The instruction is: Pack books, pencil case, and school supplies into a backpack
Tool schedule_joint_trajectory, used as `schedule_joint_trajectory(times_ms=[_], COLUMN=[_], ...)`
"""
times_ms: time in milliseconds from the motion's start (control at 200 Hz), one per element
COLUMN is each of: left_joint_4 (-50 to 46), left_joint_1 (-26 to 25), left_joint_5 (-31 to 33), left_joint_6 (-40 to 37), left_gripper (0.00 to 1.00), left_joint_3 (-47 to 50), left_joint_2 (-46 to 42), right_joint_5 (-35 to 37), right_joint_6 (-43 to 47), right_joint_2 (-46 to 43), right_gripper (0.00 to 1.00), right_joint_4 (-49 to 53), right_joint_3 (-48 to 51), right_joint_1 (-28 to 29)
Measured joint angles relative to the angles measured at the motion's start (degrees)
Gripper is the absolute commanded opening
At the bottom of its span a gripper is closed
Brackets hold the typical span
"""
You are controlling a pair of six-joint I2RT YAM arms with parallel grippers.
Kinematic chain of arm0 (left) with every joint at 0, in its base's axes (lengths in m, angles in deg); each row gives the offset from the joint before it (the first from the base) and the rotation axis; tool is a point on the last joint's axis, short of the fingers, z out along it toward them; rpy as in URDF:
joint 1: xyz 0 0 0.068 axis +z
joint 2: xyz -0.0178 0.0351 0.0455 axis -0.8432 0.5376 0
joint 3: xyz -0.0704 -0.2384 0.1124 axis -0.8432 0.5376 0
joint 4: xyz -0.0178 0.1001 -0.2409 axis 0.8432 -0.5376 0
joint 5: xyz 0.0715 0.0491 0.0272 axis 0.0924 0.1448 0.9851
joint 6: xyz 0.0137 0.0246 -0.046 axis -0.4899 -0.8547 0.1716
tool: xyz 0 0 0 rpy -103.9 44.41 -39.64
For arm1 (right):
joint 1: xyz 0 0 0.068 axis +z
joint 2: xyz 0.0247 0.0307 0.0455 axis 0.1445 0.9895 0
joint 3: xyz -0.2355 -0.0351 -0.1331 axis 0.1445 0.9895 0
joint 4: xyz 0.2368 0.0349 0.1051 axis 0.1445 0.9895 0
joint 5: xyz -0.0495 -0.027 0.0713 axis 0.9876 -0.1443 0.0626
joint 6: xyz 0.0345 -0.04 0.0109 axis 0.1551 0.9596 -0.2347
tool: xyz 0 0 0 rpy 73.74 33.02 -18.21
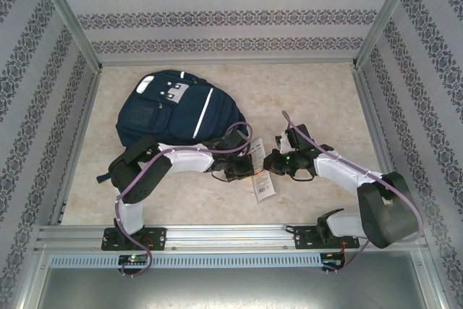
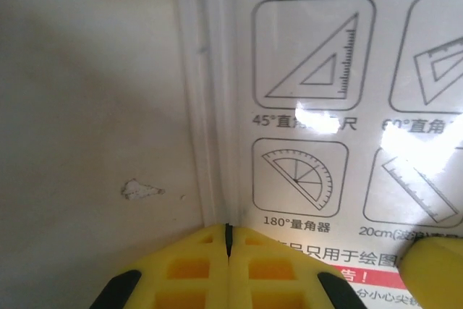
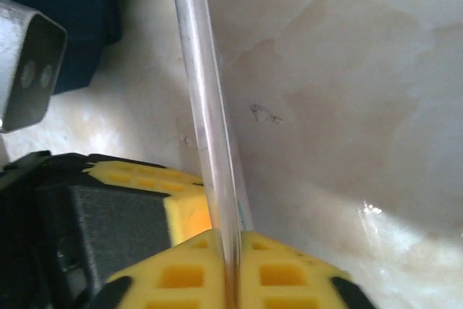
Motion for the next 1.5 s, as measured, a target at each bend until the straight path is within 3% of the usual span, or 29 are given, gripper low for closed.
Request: schedule_joint_trajectory(times_ms=[160,350,465,584,864,1129,1304,1499], left_joint_4=[-7.8,-23.74,-33.14,-41.83,-55.41,-60.63,-61.2,-61.18], left_joint_1=[-0.13,-0.02,0.55,2.1,6.05,6.01,6.01,6.01], left_joint_5=[1.25,5.42,10.36,15.93,26.49,30.82,33.68,36.04], left_joint_6=[-3.32,-12.48,-20.15,-27.02,-40.85,-47.25,-48.87,-50.05], left_gripper=[0.0,0.14,0.28,0.34,0.4,0.44,0.42,0.16], left_joint_3=[-3.58,-18.99,-31.91,-41.48,-54.1,-57.83,-59.1,-59.21], left_joint_2=[-0.66,-3.34,-3.63,-2.99,8.68,18.25,19.34,19.65], right_joint_5=[0.57,1.88,2.27,2.27,2.75,3.34,3.34,3.32], right_joint_6=[0.0,-0.74,-1.79,-2.91,-5.2,-6.4,-6.49,-6.73], right_joint_2=[-5.75,-13.33,-14.95,-15.15,-16.96,-17.59,-17.86,-17.84], right_gripper=[0.0,0.0,0.0,0.0,0.0,0.0,0.0,0.0], right_joint_4=[1.16,2.51,2.51,2.43,1.42,1.14,0.76,0.39], right_joint_3=[1.4,1.88,1.9,1.9,3.48,4.96,4.96,4.96], right_joint_1=[-2.82,-5.68,-6.21,-6.27,-6.38,-6.38,-6.38,-6.38])
